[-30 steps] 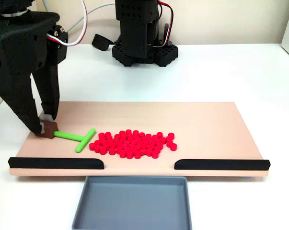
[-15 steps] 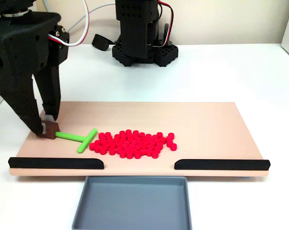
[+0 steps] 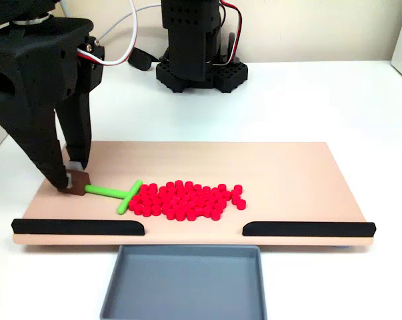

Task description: Gather the right side granules

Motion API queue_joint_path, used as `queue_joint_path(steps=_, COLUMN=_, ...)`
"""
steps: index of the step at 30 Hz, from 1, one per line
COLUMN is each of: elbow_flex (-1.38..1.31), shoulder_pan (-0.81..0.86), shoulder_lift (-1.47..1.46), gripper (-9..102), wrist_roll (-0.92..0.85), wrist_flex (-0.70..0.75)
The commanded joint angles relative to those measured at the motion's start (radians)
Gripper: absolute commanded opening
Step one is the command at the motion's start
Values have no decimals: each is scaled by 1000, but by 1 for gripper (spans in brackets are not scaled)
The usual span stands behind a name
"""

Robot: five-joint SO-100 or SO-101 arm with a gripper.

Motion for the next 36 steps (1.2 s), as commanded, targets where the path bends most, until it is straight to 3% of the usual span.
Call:
queue_joint_path(steps=1, elbow_flex=3, shoulder_pan=-14, shoulder_lift=34, gripper=0, wrist_roll=-295, wrist_flex=6)
queue_joint_path(steps=36, elbow_flex=3, shoulder_pan=-52, shoulder_lift=40, gripper=0, wrist_roll=-239, wrist_flex=6)
